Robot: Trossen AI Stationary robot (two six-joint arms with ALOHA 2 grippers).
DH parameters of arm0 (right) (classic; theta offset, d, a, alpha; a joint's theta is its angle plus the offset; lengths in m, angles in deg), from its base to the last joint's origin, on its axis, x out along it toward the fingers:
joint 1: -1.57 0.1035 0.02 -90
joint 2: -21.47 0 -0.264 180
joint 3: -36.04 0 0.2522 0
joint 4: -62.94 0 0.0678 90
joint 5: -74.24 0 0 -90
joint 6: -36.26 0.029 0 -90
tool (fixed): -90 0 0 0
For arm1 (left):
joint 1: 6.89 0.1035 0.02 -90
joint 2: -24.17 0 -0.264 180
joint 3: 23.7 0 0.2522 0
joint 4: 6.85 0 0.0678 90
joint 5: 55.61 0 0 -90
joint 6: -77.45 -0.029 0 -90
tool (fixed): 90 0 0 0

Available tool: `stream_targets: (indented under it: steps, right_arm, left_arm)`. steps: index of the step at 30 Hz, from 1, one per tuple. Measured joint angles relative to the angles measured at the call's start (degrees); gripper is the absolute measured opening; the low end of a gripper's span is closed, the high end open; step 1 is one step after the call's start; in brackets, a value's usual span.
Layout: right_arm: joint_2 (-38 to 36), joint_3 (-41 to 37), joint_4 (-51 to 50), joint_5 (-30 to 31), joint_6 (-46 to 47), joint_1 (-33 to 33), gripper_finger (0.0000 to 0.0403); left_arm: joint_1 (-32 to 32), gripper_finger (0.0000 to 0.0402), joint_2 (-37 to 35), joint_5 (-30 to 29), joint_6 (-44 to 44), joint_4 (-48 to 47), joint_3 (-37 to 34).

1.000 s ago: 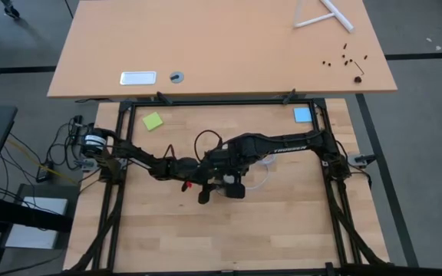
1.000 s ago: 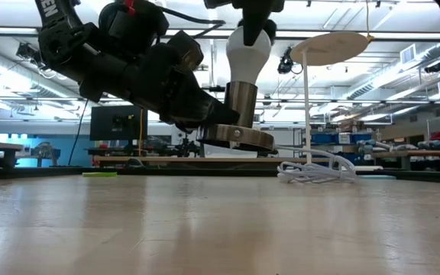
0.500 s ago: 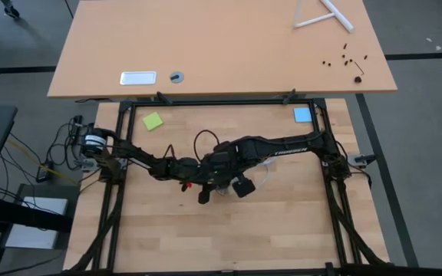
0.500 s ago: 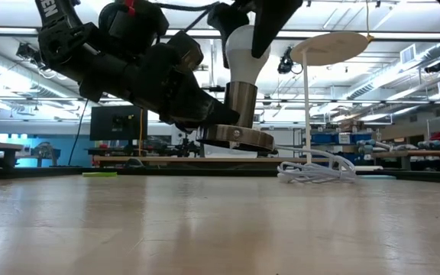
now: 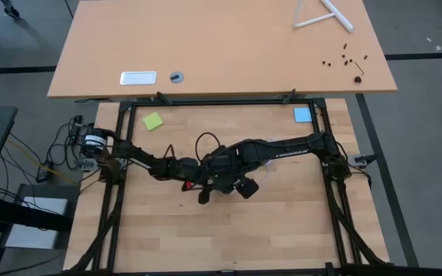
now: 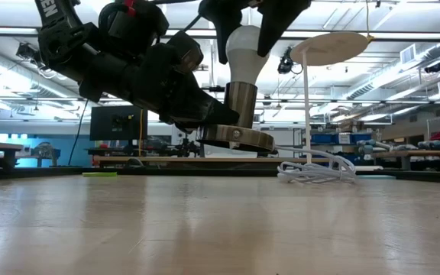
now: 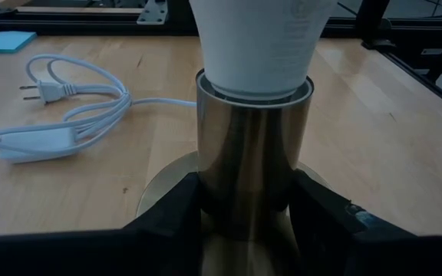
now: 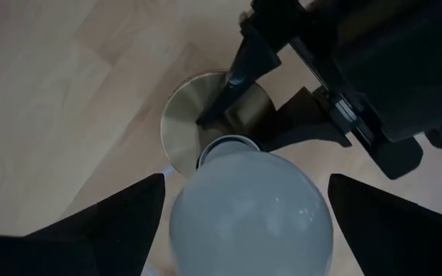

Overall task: Screw lightbulb
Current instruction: Insert the lightbulb into the lamp

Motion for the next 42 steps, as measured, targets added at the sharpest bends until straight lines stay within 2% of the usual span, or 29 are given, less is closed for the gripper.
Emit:
stream_targets:
  steps: [10,19,23,31,38,42]
  right_arm:
    - [0.00,-0.01,-0.22,1.57,-3.47,0.01,0.0364]
    - [-0.02,-2.75,0.06,1.70,-1.66,0.01,0.0283]
    - [-0.07,-2.78,0.09,1.70,4.20,0.01,0.0273]
    - [-0.07,-2.80,0.42,1.23,18.16,0.01,0.0306]
    - [-0.07,-2.80,0.50,-0.20,39.11,-0.10,0.0277]
    - [-0.07,-2.81,0.50,-3.34,52.23,-0.69,0.0282]
  left_arm:
    - [0.00,0.0159,0.00,0.00,0.00,-0.02,0.00]
    - [0.00,0.0159,0.00,0.02,0.00,-0.50,0.00]
    - [0.02,0.0159,0.00,0.04,0.00,-0.48,0.00]
    - [0.02,0.0159,0.00,0.04,-0.02,0.11,0.00]
    - [0.00,0.0159,0.00,0.33,-0.04,0.00,0.00]
    - [-0.07,0.0159,0.00,0.74,0.00,-0.02,0.00]
